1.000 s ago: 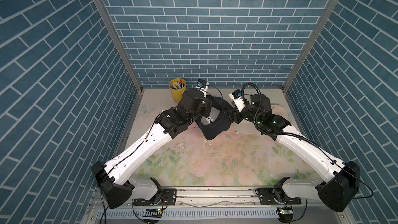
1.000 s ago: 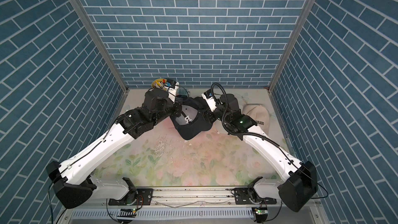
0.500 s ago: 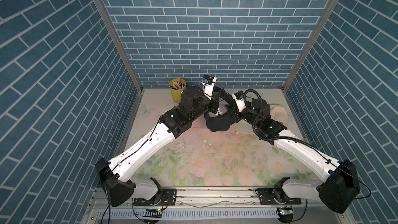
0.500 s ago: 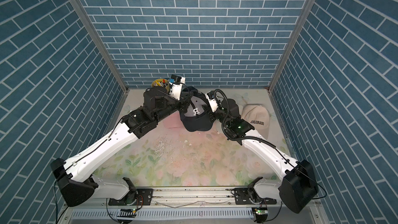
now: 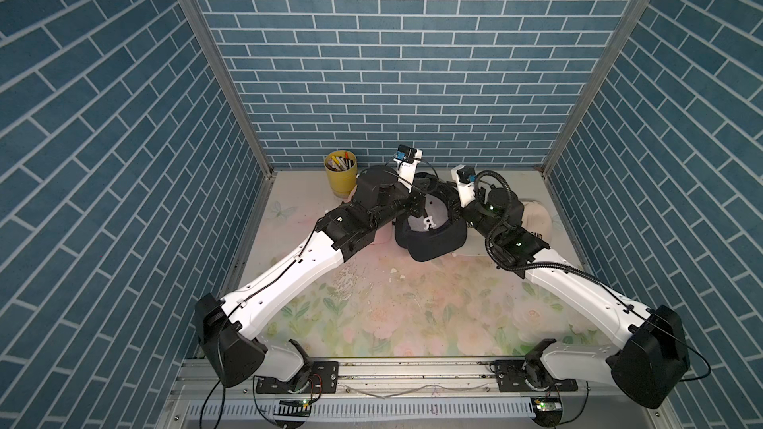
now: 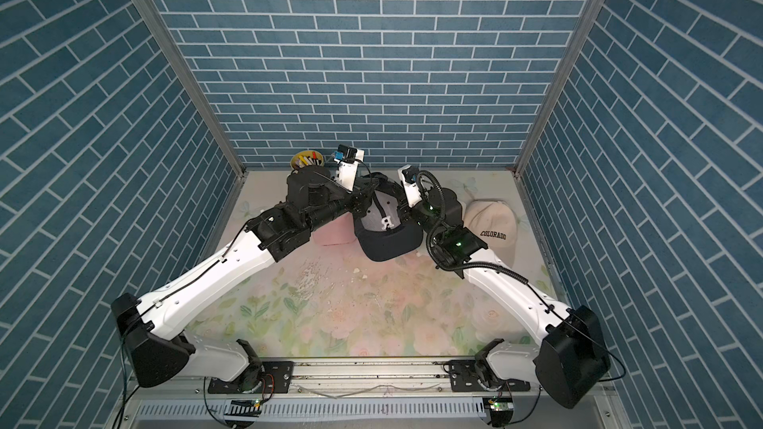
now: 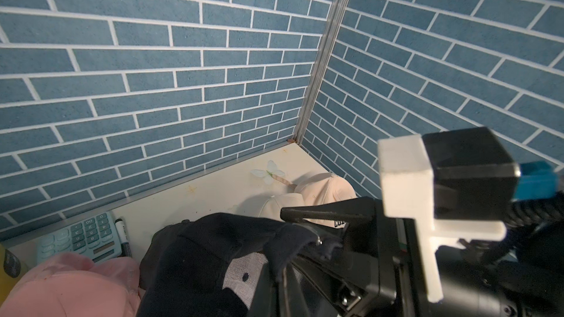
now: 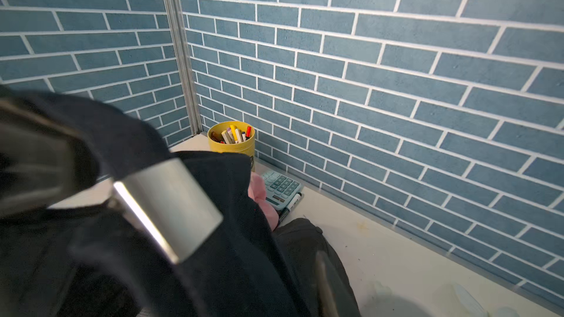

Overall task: Open the adjustable buckle of the baseball cap
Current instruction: Pick up the baseball cap from the center of the board.

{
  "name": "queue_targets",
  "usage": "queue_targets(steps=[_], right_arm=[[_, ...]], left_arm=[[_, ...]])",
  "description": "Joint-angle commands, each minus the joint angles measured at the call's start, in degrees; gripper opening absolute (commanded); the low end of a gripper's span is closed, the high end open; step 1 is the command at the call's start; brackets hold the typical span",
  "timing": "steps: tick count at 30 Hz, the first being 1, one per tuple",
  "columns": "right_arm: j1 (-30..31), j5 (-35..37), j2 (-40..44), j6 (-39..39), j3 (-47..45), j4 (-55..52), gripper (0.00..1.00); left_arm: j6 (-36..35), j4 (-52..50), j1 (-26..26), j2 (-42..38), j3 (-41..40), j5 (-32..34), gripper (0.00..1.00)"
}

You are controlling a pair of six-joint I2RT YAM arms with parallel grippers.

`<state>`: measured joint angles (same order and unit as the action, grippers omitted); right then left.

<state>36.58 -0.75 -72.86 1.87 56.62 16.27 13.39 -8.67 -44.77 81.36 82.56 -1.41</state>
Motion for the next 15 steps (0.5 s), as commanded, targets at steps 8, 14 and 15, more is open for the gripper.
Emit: queue_targets(steps=[8, 14, 15], right_arm=[[0.0, 5.5, 1.7, 1.5, 0.6, 4.2, 0.14], [-0.3, 6.8, 2.4, 3.1, 0.3, 4.9, 0.07], [-0.3, 6.7, 2.5, 3.3, 0.3, 5.0, 0.06]], left_arm=[[1.2, 2.3, -0.4, -0.7, -1.4, -2.8, 0.00], [0.0, -0.2, -0.3, -0.6, -2.8, -4.3, 0.02], [-0.4, -0.5, -0.3, -0.7, -3.2, -4.5, 0.02]])
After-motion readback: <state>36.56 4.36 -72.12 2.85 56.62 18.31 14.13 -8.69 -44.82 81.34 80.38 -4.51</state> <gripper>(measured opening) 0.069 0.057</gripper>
